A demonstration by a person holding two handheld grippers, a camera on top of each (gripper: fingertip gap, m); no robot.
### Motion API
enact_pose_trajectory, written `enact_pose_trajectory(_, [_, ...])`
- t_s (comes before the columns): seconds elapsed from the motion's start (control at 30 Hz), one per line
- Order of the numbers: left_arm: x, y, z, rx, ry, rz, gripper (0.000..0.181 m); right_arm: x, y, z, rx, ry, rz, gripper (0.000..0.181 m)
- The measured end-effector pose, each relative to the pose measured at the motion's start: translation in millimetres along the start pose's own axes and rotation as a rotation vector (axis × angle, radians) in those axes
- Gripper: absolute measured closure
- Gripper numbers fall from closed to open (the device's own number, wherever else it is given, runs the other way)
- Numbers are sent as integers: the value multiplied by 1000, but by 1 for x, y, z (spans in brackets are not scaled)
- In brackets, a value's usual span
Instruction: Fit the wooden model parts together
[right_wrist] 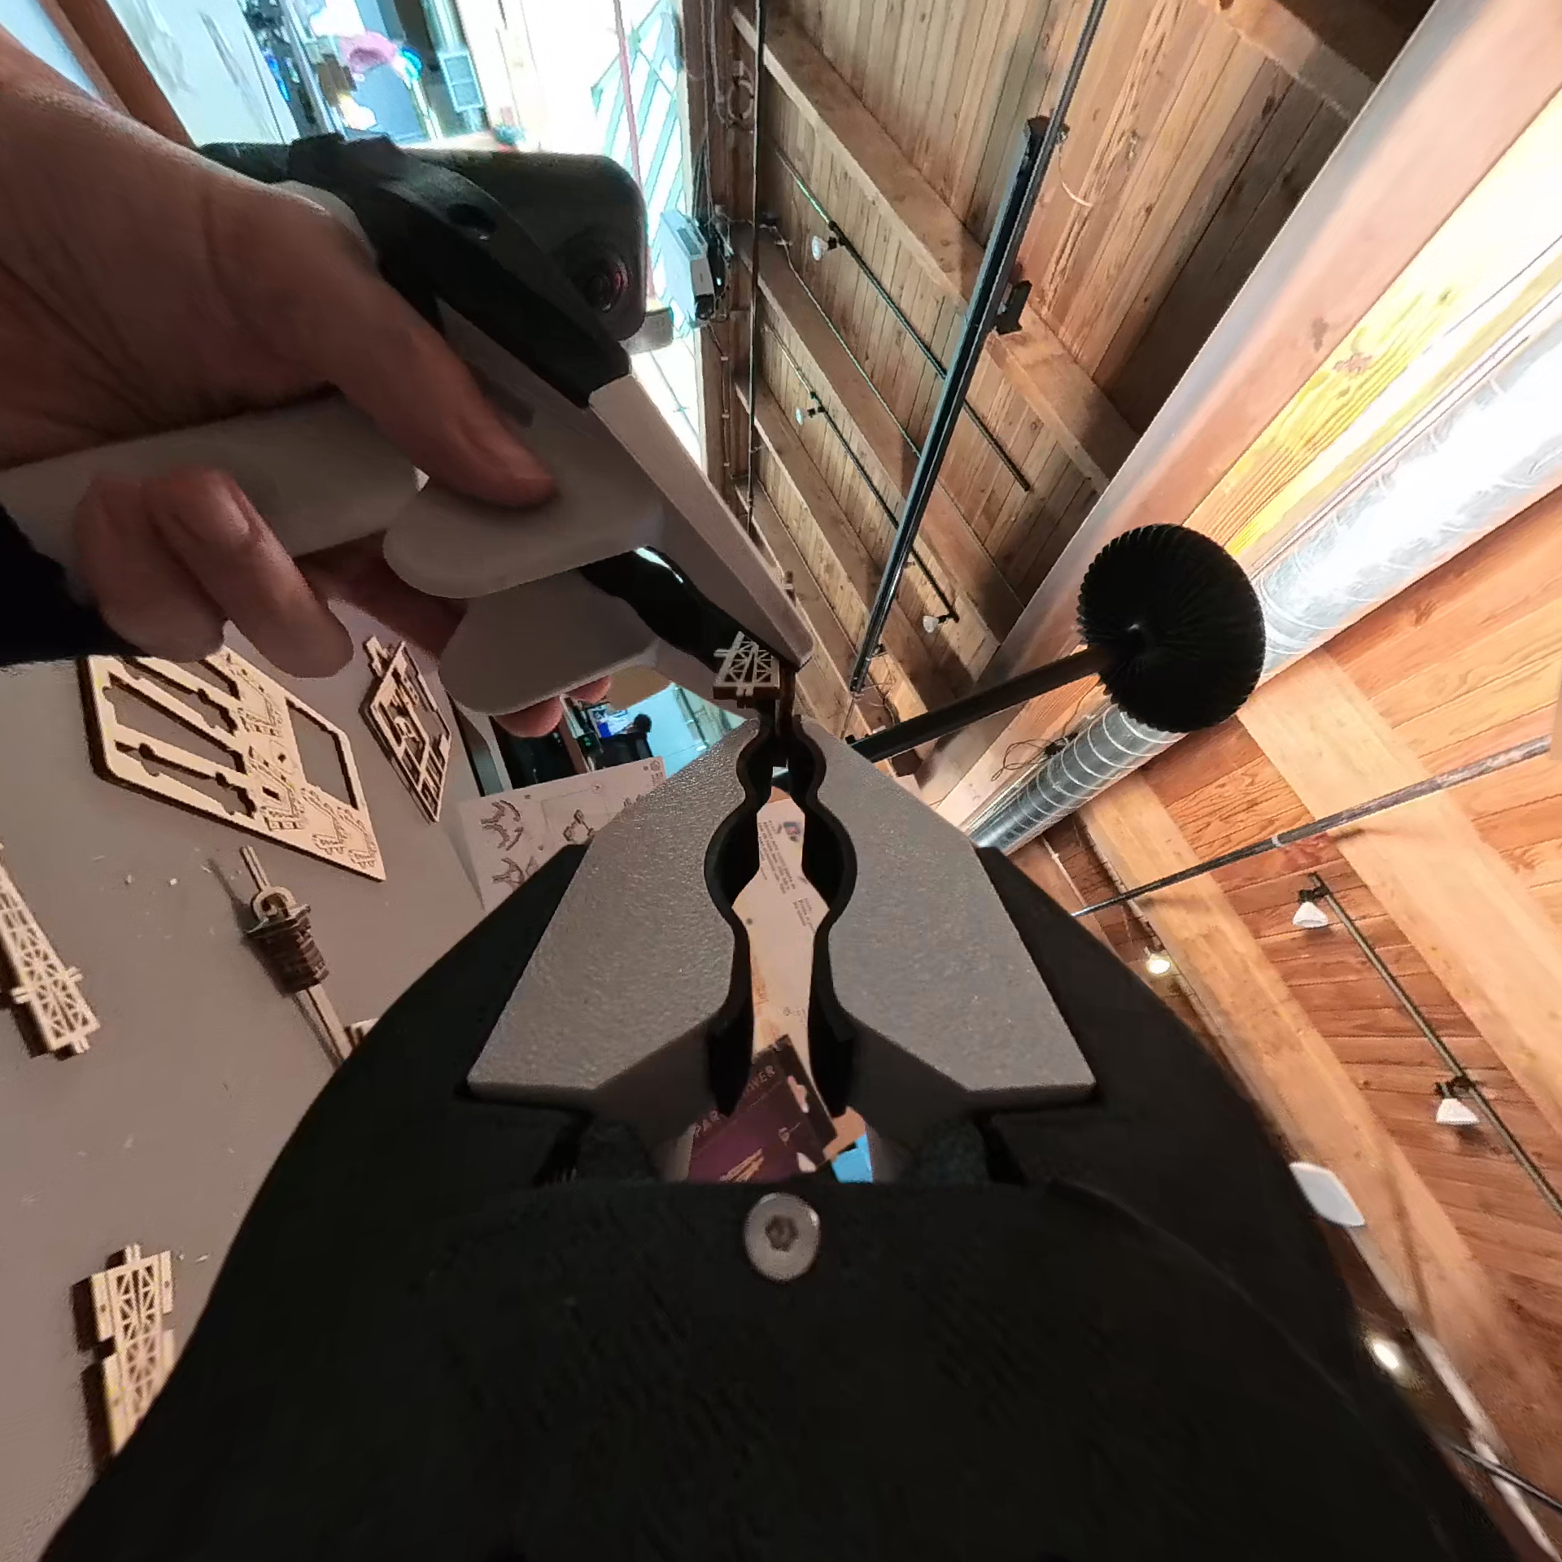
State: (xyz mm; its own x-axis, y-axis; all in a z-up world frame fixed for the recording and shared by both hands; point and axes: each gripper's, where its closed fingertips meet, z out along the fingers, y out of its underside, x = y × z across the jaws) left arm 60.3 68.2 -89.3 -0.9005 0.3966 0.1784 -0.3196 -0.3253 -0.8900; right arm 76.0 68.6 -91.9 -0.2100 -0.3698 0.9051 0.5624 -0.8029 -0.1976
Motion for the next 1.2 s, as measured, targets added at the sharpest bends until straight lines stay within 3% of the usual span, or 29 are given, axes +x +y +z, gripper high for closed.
enact_pose_trajectory(0.77, [-9, 5, 1, 11, -15, -77, 165, -4, 8, 0, -29, -8, 3, 181])
enact_pose_trajectory(0.97, [2, 4, -3, -10, 21, -10, 155, -4, 3, 0, -7, -1, 2, 181])
enact_pose_trajectory(1.2, [4, 3, -5, -44, 8, 35, 162, -5, -3, 0, 14, -3, 45, 181])
